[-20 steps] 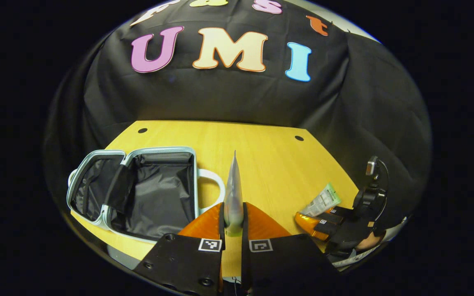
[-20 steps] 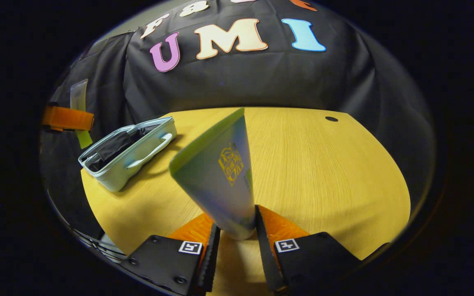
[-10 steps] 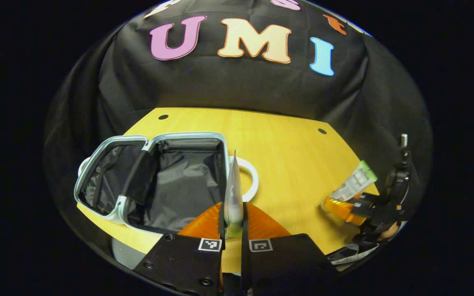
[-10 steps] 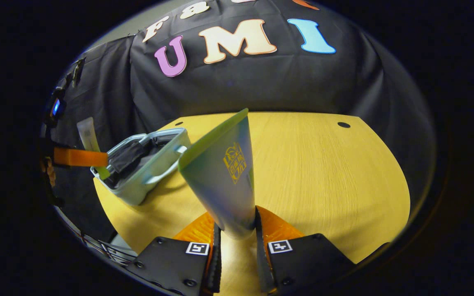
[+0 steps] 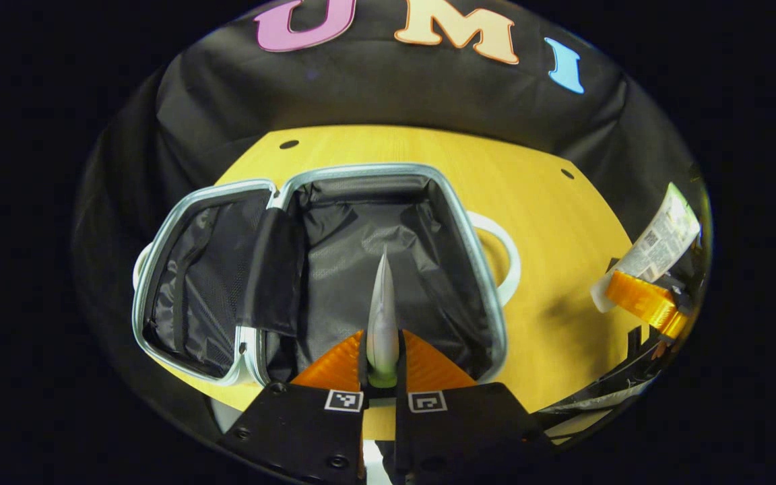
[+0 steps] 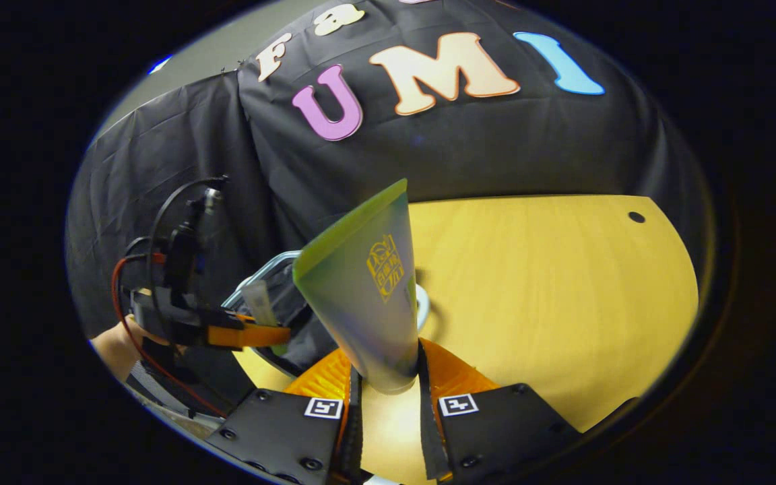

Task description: First open the suitcase, pack the skin care products into it, and then close the suitcase.

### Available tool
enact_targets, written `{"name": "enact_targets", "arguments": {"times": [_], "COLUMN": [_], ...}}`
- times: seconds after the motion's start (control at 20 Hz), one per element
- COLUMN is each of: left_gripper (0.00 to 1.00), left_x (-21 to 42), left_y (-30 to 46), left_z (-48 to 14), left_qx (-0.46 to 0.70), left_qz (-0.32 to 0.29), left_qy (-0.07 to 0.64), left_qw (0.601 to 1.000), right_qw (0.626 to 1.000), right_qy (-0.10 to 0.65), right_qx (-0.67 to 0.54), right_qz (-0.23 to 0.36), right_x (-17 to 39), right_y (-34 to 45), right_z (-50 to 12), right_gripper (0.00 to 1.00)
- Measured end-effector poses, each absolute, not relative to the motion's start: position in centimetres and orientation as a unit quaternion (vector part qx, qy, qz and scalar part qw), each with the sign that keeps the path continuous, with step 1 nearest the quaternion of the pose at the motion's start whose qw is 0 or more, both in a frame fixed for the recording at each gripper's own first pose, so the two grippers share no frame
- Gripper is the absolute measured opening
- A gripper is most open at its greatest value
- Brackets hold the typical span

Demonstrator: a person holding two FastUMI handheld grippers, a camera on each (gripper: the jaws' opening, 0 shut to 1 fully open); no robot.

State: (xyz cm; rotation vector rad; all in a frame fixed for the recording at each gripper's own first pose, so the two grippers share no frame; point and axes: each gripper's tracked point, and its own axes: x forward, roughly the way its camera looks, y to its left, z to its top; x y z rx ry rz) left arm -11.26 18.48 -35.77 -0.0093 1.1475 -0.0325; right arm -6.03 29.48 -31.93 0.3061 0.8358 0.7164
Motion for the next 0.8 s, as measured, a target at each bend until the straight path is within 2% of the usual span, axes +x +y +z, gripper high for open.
{"name": "enact_targets", "arguments": {"times": [0.1,0.15,0.2,0.3,0.35,0.4,0.55,0.6,0.7,0.8], "left_gripper": [0.11,0.12,0.12,0.14,0.17,0.33,0.83,0.85,0.85,0.85], "left_x": [-11.2,-11.2,-11.4,-11.2,-10.9,-10.8,-8.6,-7.8,-6.4,-5.2], "left_y": [19.2,19.7,19.9,20.1,20.3,19.9,20.3,20.8,22.1,24.2], "left_z": [-36.9,-37.4,-37.9,-38.6,-38.8,-38.9,-37.3,-36.6,-35.1,-34.0], "left_qx": [-0.002,-0.004,-0.008,-0.018,-0.023,-0.039,-0.066,-0.071,-0.084,-0.090], "left_qz": [-0.034,-0.038,-0.044,-0.055,-0.057,-0.072,-0.086,-0.090,-0.096,-0.090], "left_qy": [0.554,0.562,0.568,0.573,0.565,0.561,0.537,0.525,0.505,0.489], "left_qw": [0.832,0.827,0.822,0.818,0.823,0.824,0.837,0.844,0.853,0.863], "right_qw": [0.824,0.817,0.810,0.798,0.792,0.791,0.782,0.778,0.766,0.763], "right_qy": [0.417,0.427,0.440,0.460,0.472,0.479,0.508,0.519,0.541,0.551], "right_qx": [0.167,0.171,0.169,0.164,0.159,0.155,0.141,0.132,0.114,0.106], "right_qz": [0.346,0.348,0.350,0.353,0.353,0.348,0.333,0.330,0.328,0.321], "right_x": [-7.0,-7.5,-8.0,-8.9,-9.1,-9.4,-9.8,-10.1,-10.8,-10.7], "right_y": [32.5,33.7,34.8,36.7,37.6,38.1,39.5,39.9,40.7,41.3], "right_z": [-31.6,-31.8,-32.1,-32.9,-33.6,-34.1,-35.6,-36.2,-37.5,-38.1], "right_gripper": [0.37,0.34,0.37,0.37,0.34,0.37,0.34,0.37,0.34,0.37]}}
